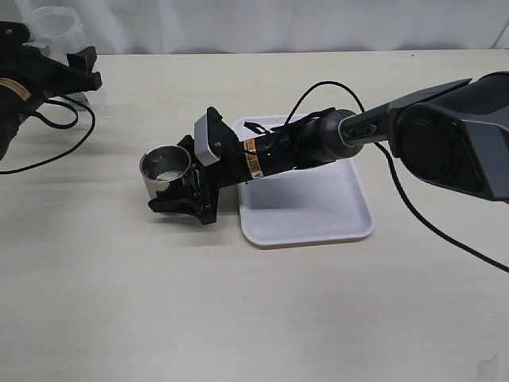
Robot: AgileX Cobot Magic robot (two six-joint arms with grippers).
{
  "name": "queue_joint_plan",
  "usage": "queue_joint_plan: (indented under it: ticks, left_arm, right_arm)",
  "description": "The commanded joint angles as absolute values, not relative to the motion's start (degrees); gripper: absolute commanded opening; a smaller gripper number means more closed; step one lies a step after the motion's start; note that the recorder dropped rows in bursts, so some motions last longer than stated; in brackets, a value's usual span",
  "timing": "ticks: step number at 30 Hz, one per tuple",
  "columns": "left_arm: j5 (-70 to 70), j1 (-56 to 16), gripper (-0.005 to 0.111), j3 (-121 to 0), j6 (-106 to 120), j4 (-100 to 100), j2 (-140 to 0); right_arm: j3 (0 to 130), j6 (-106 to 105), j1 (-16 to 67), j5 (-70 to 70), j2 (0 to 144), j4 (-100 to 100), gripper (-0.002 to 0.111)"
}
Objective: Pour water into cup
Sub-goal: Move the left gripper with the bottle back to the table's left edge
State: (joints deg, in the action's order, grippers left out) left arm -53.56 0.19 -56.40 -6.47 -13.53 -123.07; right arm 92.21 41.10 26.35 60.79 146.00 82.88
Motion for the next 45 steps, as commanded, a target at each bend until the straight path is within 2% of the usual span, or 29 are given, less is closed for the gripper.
queue_joint_plan:
  ticks: [1,25,27,30,35,37,39,45]
  left_arm:
    - [-55.66,0.31,0.0,-56.78,-5.79,-14.49,-123.03]
    - [-59.06,0.21,0.001,-56.78,-6.02,-15.86,-127.66]
    - [-59.06,0.21,0.005,-56.78,-6.02,-15.86,-127.66]
    - [-59.22,0.21,0.022,-56.78,-6.02,-15.86,-127.66]
    - [-59.22,0.21,0.067,-56.78,-5.75,-15.86,-127.66]
    - [-59.45,0.21,0.079,-56.78,-5.64,-15.86,-127.66]
    - [-59.45,0.21,0.086,-56.78,-5.64,-15.86,-127.66]
    - [-59.04,0.21,0.088,-56.78,-5.64,-15.86,-127.66]
  right_arm:
    - [92.27,41.15,26.09,61.59,145.9,82.3,0.004]
    - [92.27,41.25,26.09,61.59,145.9,82.3,0.004]
    - [92.27,41.25,26.09,61.59,145.9,82.3,0.004]
    - [92.27,41.25,26.09,61.59,145.9,82.3,0.004]
    - [92.27,41.25,26.09,61.59,145.9,82.3,0.004]
    - [92.27,41.25,26.09,61.59,145.9,82.3,0.004]
    - [92.27,41.25,26.09,61.59,145.9,82.3,0.004]
    - [92.27,41.25,26.09,61.59,145.9,82.3,0.004]
